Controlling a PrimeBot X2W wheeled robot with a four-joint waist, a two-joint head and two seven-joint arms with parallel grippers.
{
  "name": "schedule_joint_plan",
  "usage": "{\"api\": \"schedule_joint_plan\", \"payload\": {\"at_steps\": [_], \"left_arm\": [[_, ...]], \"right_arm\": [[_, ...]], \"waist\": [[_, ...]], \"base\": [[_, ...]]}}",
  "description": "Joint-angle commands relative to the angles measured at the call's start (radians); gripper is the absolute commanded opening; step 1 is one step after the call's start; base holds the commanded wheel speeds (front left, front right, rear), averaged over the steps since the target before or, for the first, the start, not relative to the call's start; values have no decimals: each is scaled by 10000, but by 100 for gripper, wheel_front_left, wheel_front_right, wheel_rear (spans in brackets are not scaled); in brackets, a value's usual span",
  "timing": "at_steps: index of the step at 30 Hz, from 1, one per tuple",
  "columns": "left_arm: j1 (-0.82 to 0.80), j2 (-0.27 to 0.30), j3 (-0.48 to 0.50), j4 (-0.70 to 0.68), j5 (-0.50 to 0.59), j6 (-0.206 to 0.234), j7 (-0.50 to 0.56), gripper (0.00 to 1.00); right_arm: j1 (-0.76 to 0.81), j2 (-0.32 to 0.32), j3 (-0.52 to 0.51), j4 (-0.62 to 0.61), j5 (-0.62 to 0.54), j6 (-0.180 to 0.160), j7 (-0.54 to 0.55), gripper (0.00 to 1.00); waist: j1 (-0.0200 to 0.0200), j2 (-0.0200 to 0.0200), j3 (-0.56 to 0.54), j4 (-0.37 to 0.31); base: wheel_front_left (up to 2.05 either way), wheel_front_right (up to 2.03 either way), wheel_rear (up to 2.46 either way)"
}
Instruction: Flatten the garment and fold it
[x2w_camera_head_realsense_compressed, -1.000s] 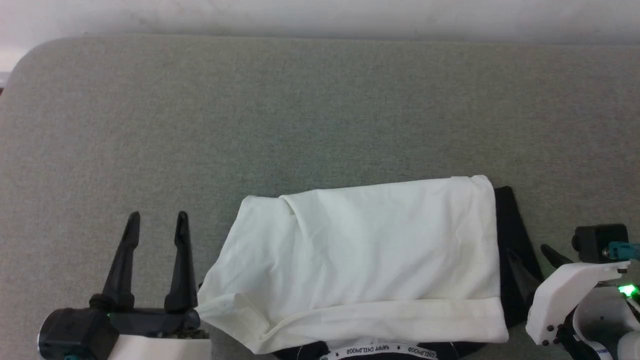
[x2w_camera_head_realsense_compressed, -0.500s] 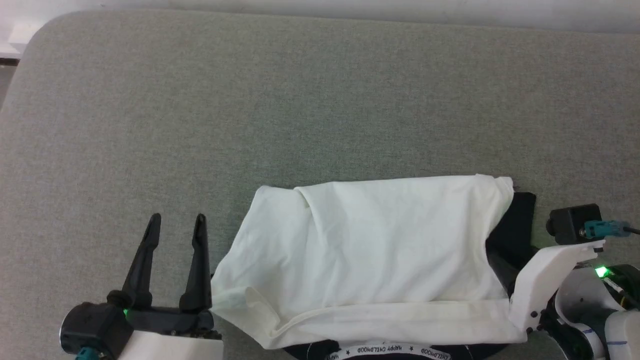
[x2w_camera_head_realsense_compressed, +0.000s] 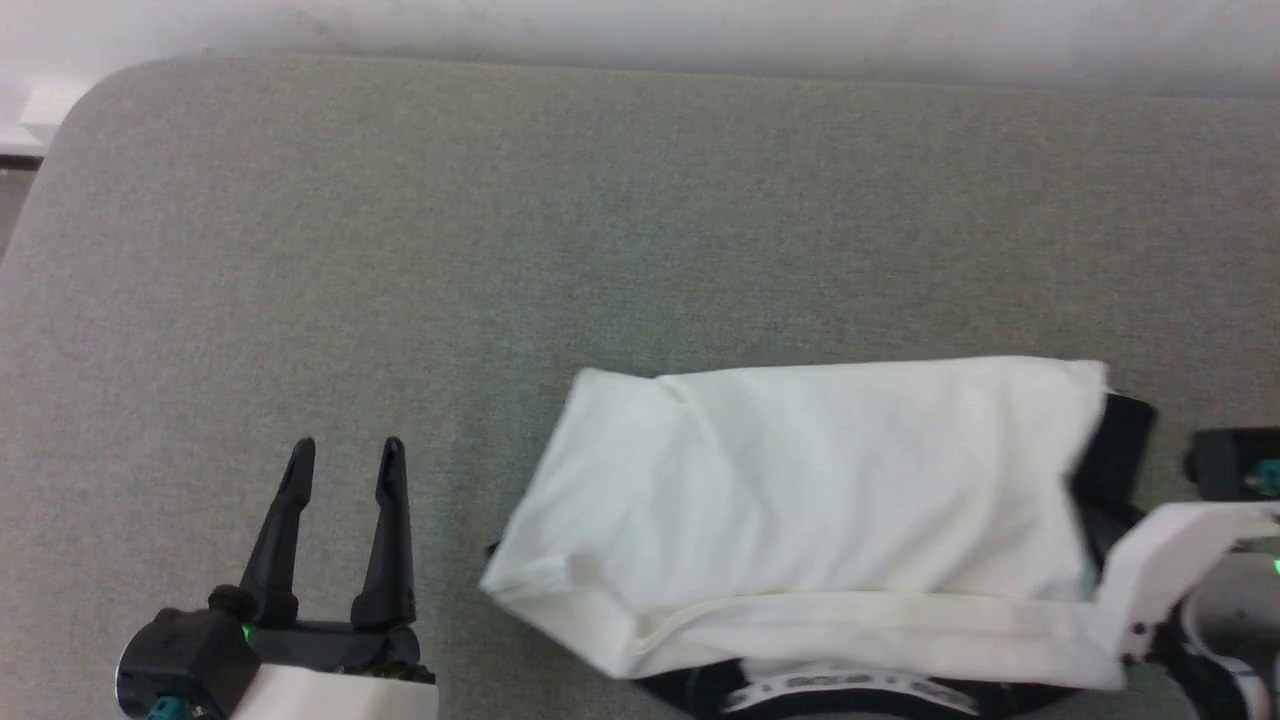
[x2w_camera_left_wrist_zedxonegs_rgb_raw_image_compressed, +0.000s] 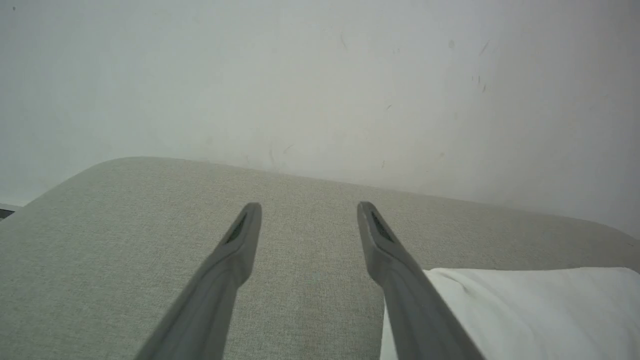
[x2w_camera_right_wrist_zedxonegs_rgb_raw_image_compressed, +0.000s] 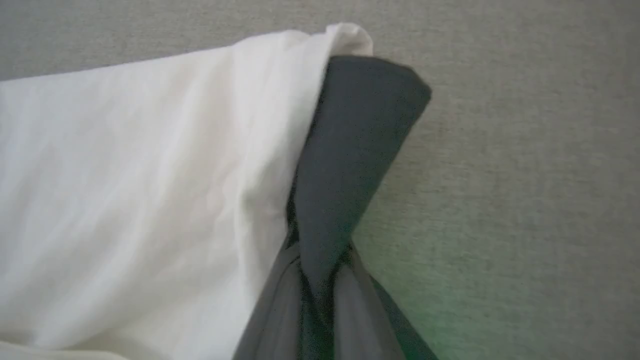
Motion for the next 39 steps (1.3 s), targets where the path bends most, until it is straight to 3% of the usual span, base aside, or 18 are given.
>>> {"api": "schedule_joint_plan", "payload": {"at_steps": [1, 8, 13, 28, 34, 39], "left_arm": [[133, -20, 35, -1, -36, -41, -49, 100], [411, 157, 73, -107, 21, 46, 85, 100], [657, 198, 68, -152, -14, 137, 236, 100], [1014, -44, -307, 96, -297, 58, 259, 100], [879, -122, -464, 181, -332, -23, 227, 100], [628, -199, -617, 298, -317, -95, 202, 100]], "right_arm": [[186, -183, -365, 56, -99, -25, -75, 0], [710, -889, -1978, -130, -350, -25, -86, 0], [813, -910, -2050, -407, -144, -25, -106, 0], [357, -178, 2014, -2369, 973, -25, 1382, 0], [-700, 39, 3295, -1798, 846, -25, 1649, 0], [-1681, 260, 3867, -388, 234, -25, 1926, 0]], "waist": [[0, 0, -256, -199], [0, 0, -631, -452], [0, 0, -1030, -661], [0, 0, -1761, -387], [0, 0, -1430, 5], [0, 0, -1046, 302]], "base": [[0, 0, 0], [0, 0, 0], [0, 0, 0], [0, 0, 0], [0, 0, 0], [0, 0, 0]]}}
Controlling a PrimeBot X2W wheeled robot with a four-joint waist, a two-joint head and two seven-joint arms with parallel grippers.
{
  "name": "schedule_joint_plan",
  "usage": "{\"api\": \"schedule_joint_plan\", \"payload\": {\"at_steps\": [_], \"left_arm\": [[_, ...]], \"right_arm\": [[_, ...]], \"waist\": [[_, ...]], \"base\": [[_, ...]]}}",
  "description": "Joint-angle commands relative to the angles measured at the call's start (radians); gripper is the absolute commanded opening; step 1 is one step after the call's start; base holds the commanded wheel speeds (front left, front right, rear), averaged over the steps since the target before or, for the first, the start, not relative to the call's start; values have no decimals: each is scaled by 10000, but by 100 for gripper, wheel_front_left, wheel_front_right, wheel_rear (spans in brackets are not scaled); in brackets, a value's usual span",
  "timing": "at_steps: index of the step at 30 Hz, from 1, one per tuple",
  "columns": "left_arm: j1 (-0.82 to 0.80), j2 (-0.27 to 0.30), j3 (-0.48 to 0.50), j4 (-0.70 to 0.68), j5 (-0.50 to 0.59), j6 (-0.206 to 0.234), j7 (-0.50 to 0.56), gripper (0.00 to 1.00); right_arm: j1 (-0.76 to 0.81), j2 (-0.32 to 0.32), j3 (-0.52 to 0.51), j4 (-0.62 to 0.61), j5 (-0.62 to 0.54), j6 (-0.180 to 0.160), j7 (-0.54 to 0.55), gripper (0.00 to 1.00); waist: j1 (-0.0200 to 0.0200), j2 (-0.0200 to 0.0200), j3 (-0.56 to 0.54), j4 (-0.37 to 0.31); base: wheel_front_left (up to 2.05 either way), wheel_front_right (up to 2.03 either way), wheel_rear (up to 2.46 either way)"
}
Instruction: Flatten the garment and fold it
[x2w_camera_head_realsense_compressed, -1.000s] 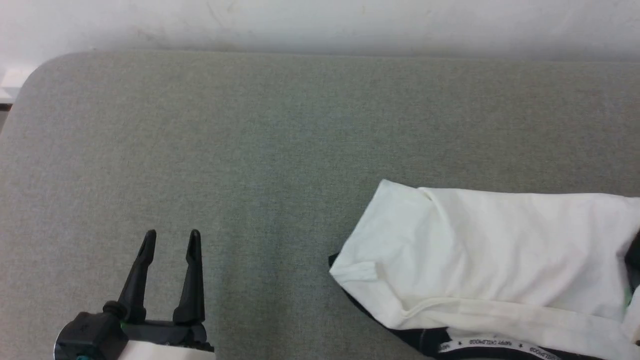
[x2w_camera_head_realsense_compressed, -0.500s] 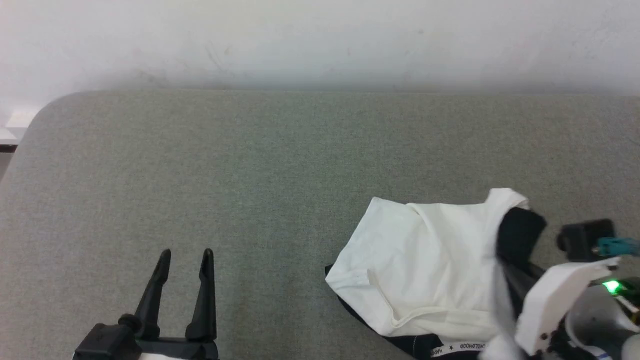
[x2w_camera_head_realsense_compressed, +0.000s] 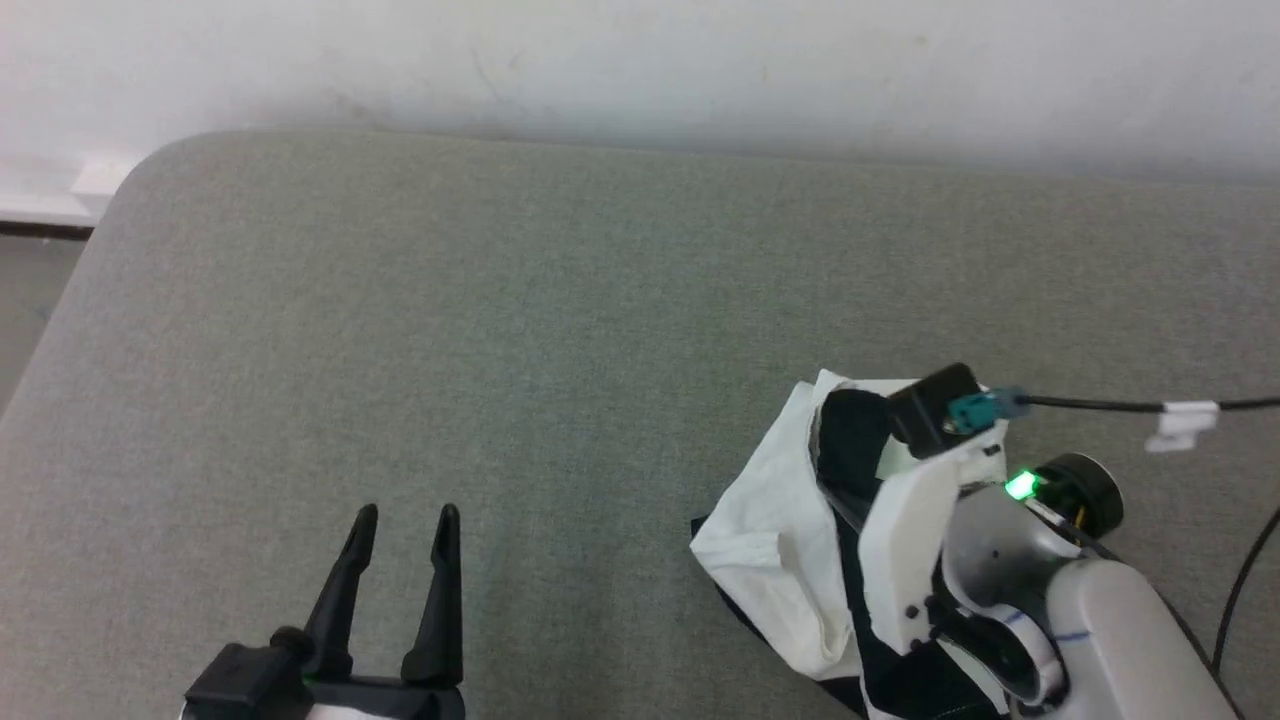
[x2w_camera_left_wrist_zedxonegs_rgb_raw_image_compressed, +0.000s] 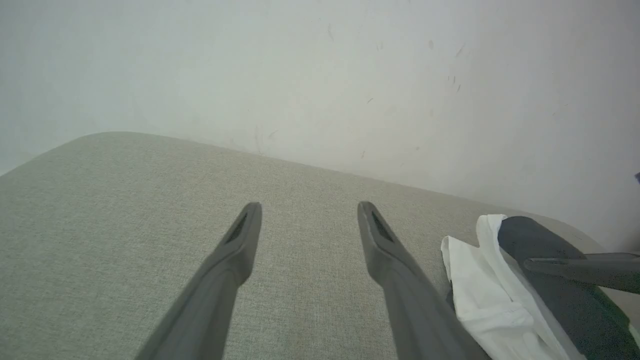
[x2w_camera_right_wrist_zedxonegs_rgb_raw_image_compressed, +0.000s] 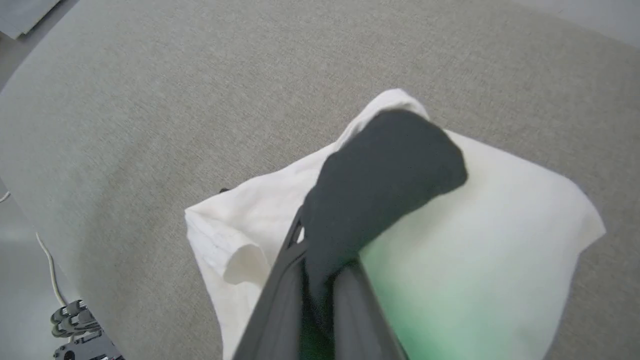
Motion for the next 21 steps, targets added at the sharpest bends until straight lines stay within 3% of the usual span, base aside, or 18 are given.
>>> {"api": "schedule_joint_plan", "payload": {"at_steps": [1, 10, 12, 14, 21], "left_arm": [[-273, -70, -70, 60, 0, -115, -64, 100], [-797, -298, -402, 459, -63, -288, -73, 100], [-823, -337, -436, 554, -88, -292, -79, 100], [-764, -343, -430, 628, -114, -268, -85, 100], [-379, -210, -401, 584, -177, -133, 111, 100]], "right_arm": [[-369, 72, 111, 484, -239, -7, 29, 0], [-1107, 476, 488, 2994, -1214, -7, 499, 0], [-1144, 539, 437, 3403, -1367, -7, 832, 36], [-1200, 600, 385, 3544, -1389, -7, 977, 100], [-1309, 672, -114, 2791, -504, -7, 766, 100]], "waist": [[0, 0, 332, 319], [0, 0, 602, 871], [0, 0, 544, 928], [0, 0, 423, 903], [0, 0, -180, 468]], "base": [[0, 0, 0], [0, 0, 0], [0, 0, 0], [0, 0, 0], [0, 0, 0]]}}
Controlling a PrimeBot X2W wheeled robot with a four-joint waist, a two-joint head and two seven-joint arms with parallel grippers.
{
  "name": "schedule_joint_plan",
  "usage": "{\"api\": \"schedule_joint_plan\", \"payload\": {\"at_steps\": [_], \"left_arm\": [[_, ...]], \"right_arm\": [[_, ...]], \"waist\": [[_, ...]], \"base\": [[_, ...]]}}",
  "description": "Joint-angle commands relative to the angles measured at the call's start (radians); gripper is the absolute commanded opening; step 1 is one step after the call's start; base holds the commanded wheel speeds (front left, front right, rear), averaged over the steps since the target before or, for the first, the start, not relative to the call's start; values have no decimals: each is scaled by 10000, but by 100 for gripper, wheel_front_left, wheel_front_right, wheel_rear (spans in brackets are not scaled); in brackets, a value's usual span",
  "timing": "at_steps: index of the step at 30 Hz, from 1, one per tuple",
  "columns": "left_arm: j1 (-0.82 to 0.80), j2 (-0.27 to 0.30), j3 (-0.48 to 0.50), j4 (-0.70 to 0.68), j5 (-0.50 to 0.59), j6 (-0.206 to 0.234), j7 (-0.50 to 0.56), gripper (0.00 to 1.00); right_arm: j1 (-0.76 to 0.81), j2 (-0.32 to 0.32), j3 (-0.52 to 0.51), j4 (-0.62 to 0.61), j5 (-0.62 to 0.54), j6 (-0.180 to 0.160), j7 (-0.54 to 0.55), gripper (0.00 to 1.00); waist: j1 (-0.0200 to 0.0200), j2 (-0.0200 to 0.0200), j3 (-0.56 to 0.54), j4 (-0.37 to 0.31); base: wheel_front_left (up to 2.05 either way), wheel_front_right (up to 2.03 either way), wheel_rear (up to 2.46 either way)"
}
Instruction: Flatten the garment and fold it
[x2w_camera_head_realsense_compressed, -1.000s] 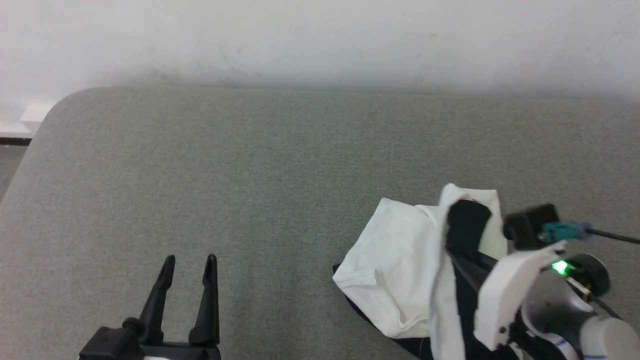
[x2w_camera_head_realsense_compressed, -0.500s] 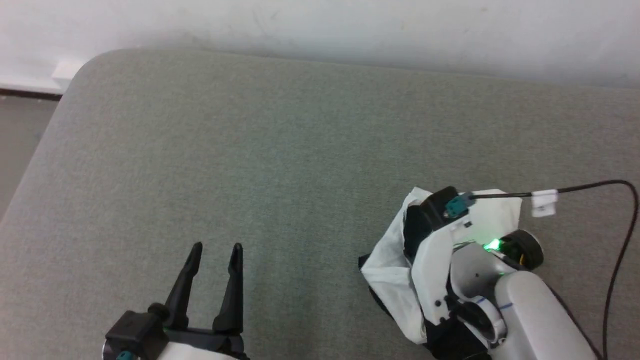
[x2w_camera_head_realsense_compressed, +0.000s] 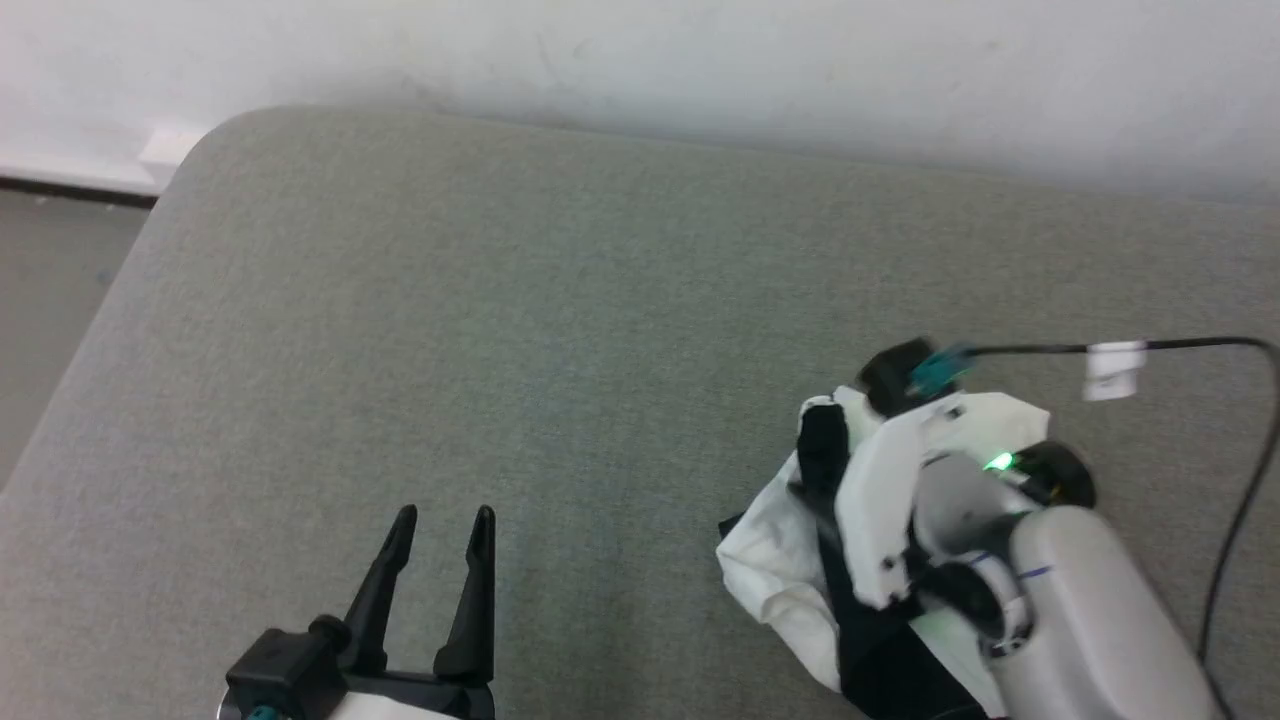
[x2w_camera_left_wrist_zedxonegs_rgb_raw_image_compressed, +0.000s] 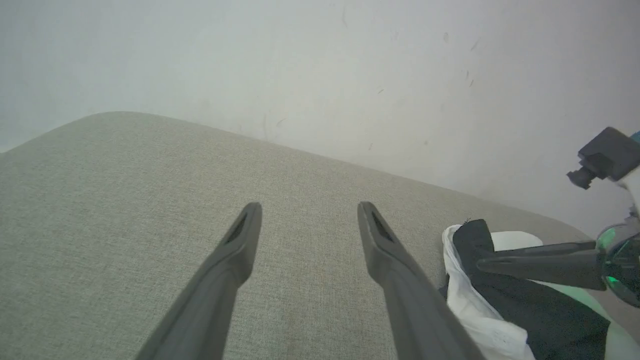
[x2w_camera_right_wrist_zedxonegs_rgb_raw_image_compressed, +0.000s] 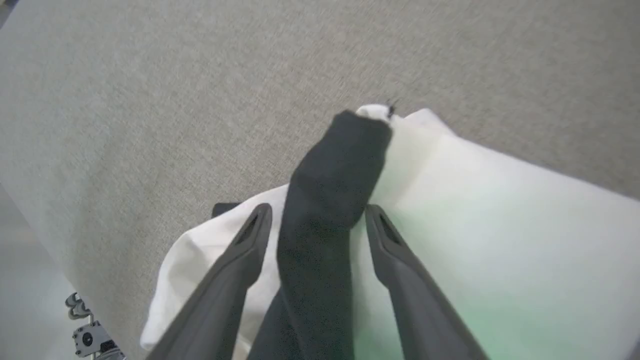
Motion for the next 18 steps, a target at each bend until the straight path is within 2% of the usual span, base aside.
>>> {"api": "schedule_joint_plan", "payload": {"at_steps": [1, 5, 10, 13, 18], "left_arm": [[45, 70, 17, -86, -7, 73, 33, 100], [116, 168, 59, -398, 24, 165, 138, 100], [114, 237, 70, -700, 49, 208, 166, 100], [93, 257, 93, -722, 25, 215, 152, 100], [-71, 273, 66, -621, -17, 128, 103, 100]], "right_arm": [[40, -31, -197, -270, 121, -7, -125, 100], [591, -128, -1525, -1982, 156, -7, -610, 100], [2132, -206, -3303, -3907, -184, -7, -828, 100], [3029, -81, -3737, -4409, 117, -7, -610, 100], [3603, -29, -3646, -4395, 495, -7, -719, 100]], "waist": [[0, 0, -312, -332], [0, 0, -231, -533], [0, 0, 235, -694], [0, 0, 498, -793], [0, 0, 800, -792]], "base": [[0, 0, 0], [0, 0, 0], [0, 0, 0], [0, 0, 0], [0, 0, 0]]}}
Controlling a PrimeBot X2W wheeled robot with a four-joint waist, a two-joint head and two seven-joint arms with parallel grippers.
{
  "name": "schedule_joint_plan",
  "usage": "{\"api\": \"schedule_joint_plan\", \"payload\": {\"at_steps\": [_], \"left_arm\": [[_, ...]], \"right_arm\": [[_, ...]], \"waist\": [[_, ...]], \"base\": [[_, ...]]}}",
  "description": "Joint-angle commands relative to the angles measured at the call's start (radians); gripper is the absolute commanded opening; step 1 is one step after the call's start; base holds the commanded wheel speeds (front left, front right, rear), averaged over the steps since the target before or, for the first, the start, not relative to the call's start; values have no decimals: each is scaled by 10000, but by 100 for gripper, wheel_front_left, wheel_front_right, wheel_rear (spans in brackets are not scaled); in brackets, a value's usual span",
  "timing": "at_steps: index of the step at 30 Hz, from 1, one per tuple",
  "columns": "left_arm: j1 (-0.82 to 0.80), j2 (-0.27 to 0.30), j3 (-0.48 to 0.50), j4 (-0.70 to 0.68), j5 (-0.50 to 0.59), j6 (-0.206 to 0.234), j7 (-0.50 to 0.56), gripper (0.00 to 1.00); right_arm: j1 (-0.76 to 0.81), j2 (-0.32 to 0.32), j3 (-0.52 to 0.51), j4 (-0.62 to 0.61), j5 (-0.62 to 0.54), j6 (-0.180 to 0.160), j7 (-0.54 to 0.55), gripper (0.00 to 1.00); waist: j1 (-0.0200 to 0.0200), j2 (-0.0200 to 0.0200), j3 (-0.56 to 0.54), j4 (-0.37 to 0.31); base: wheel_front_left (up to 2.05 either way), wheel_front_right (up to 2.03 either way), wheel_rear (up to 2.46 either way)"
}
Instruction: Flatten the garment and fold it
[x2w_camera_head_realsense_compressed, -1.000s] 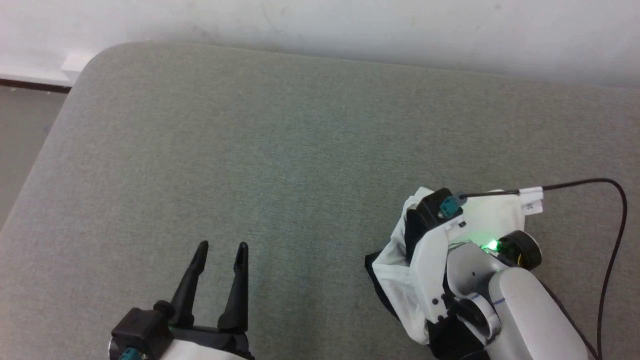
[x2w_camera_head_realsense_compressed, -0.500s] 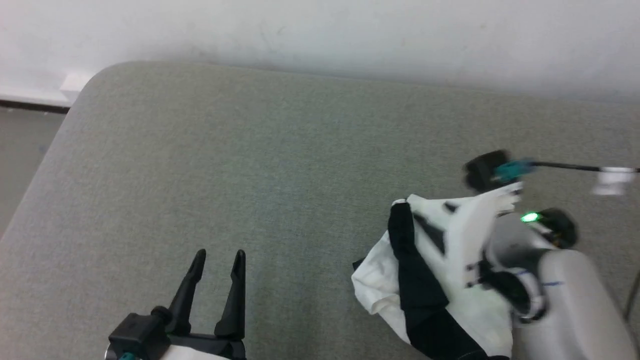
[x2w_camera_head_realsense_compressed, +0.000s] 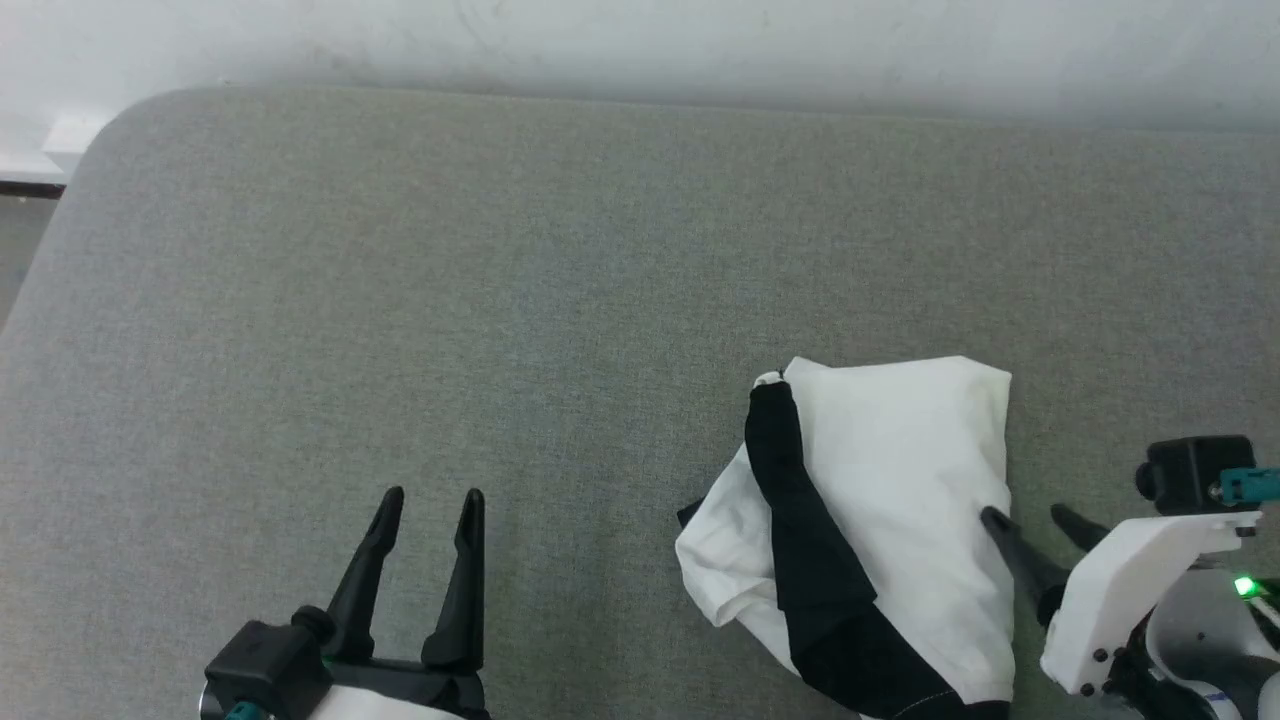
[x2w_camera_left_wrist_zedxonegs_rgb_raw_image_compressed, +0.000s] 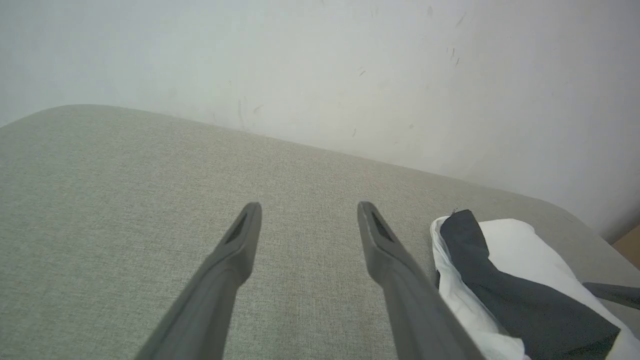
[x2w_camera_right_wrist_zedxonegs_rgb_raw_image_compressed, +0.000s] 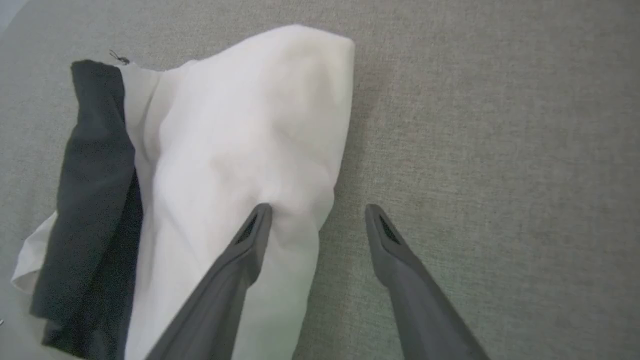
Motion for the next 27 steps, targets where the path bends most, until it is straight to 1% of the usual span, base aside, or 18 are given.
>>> {"api": "schedule_joint_plan", "payload": {"at_steps": [1, 8, 12, 13, 14, 16, 17, 21, 25, 27], "left_arm": [[-94, 40, 0, 29, -21, -41, -58, 100], [-335, 51, -173, 265, -43, -187, -32, 100], [-338, 34, -258, 374, -76, -212, -12, 100], [-335, 32, -281, 398, -84, -218, -3, 100], [-333, 30, -300, 421, -90, -220, 8, 100], [-309, 26, -319, 459, -109, -205, 23, 100], [-288, 31, -321, 468, -116, -194, 31, 100], [-220, 83, -308, 417, -114, -130, 79, 100], [-191, 156, -265, 243, -79, -52, 113, 100], [-232, 195, -274, 144, -57, -45, 153, 100]], "right_arm": [[58, 32, 43, 103, 162, -7, -118, 100], [-135, 35, 381, 1115, 370, -7, -327, 100], [-222, 36, 476, 1825, 475, -7, -190, 100], [-228, 36, 410, 2049, 466, -7, -116, 85], [-243, 36, 346, 2257, 363, -7, -56, 44], [-315, 36, 241, 2623, 194, -7, -74, 2], [-373, 36, 226, 2759, 62, -7, -144, 0], [-649, 37, 270, 2953, -158, -7, -481, 0], [-1123, 37, 455, 2388, -683, -7, -436, 0], [-1425, -157, 509, 1980, -956, -7, -177, 0]], "waist": [[-1, 0, 174, -5], [-1, 0, 278, 334], [-1, 0, 224, 515], [-1, 0, 197, 552], [-1, 0, 160, 582], [-1, 0, 64, 606], [-1, 0, 13, 599], [-1, 0, -214, 409], [-1, 0, -283, -61], [-1, 0, -214, -308]], "base": [[0, 0, 0], [0, 0, 0], [0, 0, 0], [0, 0, 0], [0, 0, 0], [0, 0, 0], [0, 0, 0], [0, 0, 0], [0, 0, 0], [0, 0, 0]]}}
